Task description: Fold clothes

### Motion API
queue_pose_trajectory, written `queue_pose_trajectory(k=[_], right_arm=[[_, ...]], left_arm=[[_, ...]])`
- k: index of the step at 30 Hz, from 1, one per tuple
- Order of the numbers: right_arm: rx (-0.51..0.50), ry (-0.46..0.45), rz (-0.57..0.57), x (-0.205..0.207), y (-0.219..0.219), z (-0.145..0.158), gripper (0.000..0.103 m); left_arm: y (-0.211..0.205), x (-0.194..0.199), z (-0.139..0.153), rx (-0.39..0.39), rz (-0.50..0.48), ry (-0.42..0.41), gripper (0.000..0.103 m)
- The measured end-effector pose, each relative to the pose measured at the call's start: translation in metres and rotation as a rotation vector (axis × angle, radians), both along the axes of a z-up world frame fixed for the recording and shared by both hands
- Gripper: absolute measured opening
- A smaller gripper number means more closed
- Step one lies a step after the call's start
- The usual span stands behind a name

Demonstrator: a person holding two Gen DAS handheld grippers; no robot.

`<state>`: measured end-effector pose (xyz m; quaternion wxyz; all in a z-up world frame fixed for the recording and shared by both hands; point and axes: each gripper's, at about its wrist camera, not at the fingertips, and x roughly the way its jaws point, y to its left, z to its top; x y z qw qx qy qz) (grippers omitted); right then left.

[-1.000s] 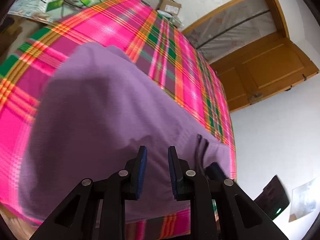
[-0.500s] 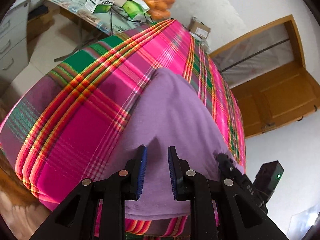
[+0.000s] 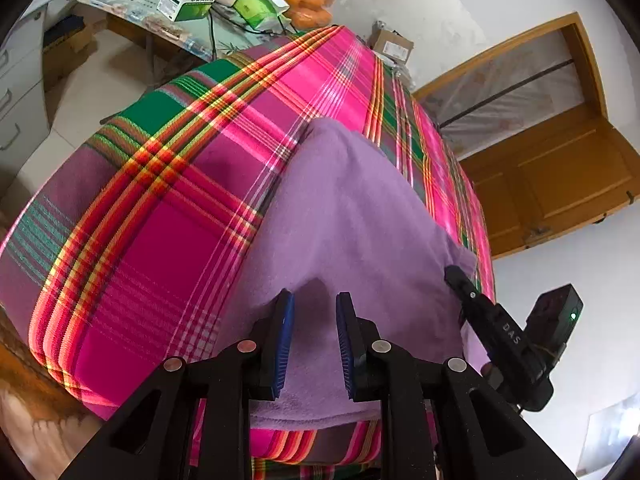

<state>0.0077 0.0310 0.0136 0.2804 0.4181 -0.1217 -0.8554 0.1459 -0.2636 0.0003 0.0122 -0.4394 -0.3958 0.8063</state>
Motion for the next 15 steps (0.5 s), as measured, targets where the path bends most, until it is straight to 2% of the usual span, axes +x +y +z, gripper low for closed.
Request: queue_pose_trajectory(k=[3, 8, 13, 15], right_arm=[[0.06, 0.011, 0.006, 0.0, -0.004, -0.004, 0.011], [0.08, 0.011, -0.007, 0.002, -0.001, -0.009, 0.018], [0.147, 0.073, -0.024, 0.014, -0.001, 0.004, 0.021], [0.19, 0.138, -0.036, 0.026, -0.001, 0.013, 0.021]], left_arm=[[0.0, 0.001, -0.001, 0.004, -0.006, 0.004, 0.021], [0.001, 0.008, 0.0, -0.004, -0.025, 0.012, 0.021], [0.005, 0.024, -0.001, -0.041, -0.064, 0.025, 0.021], [0.007, 0.03, 0.0, -0.055, -0.077, 0.03, 0.021]])
